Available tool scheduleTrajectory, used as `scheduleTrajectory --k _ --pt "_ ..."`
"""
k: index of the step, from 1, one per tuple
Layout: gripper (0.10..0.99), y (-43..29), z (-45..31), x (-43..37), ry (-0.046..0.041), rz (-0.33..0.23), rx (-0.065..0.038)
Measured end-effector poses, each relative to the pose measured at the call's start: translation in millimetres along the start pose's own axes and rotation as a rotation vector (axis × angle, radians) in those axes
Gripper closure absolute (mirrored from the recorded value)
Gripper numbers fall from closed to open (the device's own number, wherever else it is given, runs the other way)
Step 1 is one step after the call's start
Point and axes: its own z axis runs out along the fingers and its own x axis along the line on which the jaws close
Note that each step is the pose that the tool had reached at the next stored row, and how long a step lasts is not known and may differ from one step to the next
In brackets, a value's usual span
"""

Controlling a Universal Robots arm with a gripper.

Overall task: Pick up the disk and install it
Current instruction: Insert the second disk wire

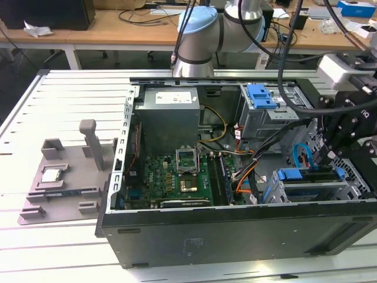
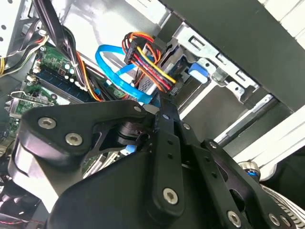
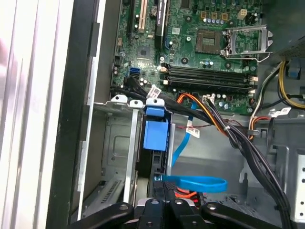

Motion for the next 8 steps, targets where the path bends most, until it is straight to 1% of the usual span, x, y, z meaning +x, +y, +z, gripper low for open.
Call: scheduleTrajectory --k 2,4,5,7,8 --pt "0.98 -1.9 -3.6 0.0 0.0003 0.0 0.0" --pt "0.98 -1.9 -11.6 0.1 0.0011 0.0 0.0" --pt "0.98 -1.5 -17.4 0.2 0.0017 0.0 0.0" --pt "0.98 -1.0 -25.8 0.4 0.0023 0.0 0.0" --pt "0.98 -1.0 -26.8 0.4 0.0022 0.0 0.0"
